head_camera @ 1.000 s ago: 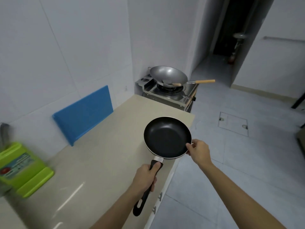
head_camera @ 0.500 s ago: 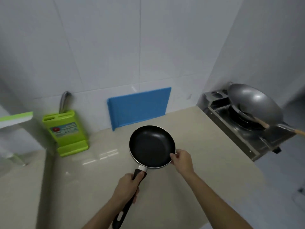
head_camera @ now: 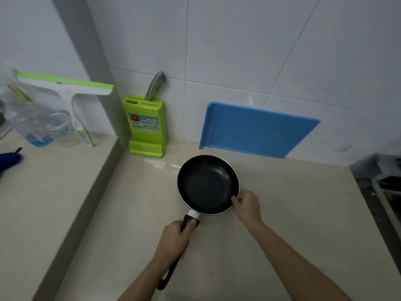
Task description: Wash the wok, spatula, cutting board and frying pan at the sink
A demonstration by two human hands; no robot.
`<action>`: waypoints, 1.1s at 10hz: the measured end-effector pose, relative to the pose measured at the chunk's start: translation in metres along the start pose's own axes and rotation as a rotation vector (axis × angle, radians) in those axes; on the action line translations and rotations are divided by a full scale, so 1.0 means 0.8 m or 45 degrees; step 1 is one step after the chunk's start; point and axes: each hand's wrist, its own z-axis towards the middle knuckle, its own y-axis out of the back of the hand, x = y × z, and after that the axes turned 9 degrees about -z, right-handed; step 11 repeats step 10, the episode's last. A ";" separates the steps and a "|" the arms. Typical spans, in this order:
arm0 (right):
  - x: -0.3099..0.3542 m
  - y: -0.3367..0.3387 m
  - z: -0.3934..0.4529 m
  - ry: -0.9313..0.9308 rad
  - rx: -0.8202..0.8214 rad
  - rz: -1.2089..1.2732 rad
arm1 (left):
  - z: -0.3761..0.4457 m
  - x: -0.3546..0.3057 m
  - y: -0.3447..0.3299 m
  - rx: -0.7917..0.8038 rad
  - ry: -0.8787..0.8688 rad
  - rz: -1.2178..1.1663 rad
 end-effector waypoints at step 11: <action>-0.061 0.000 -0.027 0.163 -0.075 0.005 | 0.054 0.013 0.011 -0.171 -0.234 0.882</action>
